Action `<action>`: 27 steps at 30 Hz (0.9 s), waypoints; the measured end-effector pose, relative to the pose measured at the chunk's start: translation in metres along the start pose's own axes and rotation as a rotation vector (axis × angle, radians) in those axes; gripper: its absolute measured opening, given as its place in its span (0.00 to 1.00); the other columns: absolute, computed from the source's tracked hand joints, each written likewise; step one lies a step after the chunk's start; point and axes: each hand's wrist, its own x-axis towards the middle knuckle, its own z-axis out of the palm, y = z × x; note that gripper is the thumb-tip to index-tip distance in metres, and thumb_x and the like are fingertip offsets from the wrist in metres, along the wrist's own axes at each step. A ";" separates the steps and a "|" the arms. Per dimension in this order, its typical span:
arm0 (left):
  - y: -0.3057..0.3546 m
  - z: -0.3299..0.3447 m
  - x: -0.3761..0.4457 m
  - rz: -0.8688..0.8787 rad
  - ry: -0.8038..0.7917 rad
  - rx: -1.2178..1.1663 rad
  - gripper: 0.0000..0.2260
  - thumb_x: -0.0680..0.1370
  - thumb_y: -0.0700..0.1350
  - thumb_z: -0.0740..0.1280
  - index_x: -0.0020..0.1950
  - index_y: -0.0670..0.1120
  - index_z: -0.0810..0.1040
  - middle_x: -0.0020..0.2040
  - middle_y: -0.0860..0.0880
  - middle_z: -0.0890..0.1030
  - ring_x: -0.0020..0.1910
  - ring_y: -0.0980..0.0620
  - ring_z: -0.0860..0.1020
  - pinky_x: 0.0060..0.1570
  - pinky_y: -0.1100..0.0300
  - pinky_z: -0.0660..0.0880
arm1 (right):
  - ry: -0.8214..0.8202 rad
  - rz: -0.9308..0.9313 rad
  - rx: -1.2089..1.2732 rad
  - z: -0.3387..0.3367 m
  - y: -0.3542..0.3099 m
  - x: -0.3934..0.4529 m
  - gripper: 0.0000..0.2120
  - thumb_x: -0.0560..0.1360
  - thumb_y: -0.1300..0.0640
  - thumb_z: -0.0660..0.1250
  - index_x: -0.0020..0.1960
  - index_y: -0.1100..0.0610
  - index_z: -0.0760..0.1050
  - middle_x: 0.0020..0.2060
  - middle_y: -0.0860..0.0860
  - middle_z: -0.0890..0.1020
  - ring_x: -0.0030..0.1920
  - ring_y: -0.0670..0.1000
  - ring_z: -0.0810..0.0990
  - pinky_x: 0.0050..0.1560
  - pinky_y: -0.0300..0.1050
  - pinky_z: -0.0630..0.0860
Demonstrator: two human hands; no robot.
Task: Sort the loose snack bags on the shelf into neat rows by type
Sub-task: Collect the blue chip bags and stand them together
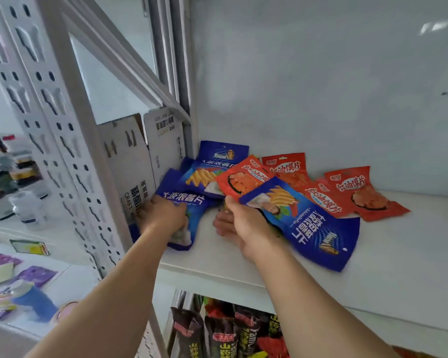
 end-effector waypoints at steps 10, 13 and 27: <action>-0.007 -0.014 -0.024 -0.014 -0.086 -0.160 0.46 0.72 0.70 0.68 0.76 0.39 0.60 0.74 0.38 0.67 0.73 0.37 0.66 0.72 0.44 0.64 | 0.054 0.220 0.473 0.040 -0.014 0.033 0.18 0.78 0.51 0.70 0.61 0.61 0.72 0.51 0.63 0.81 0.50 0.59 0.84 0.41 0.49 0.84; -0.011 -0.014 -0.020 -0.005 -0.078 -0.152 0.48 0.70 0.72 0.66 0.76 0.38 0.61 0.74 0.38 0.69 0.73 0.37 0.67 0.73 0.45 0.64 | 0.080 0.258 0.593 0.052 -0.022 0.042 0.14 0.78 0.55 0.70 0.58 0.62 0.73 0.49 0.63 0.81 0.45 0.58 0.84 0.35 0.48 0.84; 0.000 -0.026 -0.017 0.004 -0.132 -0.297 0.42 0.69 0.61 0.77 0.72 0.42 0.63 0.67 0.41 0.75 0.62 0.38 0.77 0.50 0.50 0.76 | 0.160 0.217 0.574 0.053 -0.039 0.047 0.11 0.78 0.53 0.69 0.50 0.61 0.75 0.43 0.56 0.80 0.39 0.51 0.78 0.40 0.41 0.78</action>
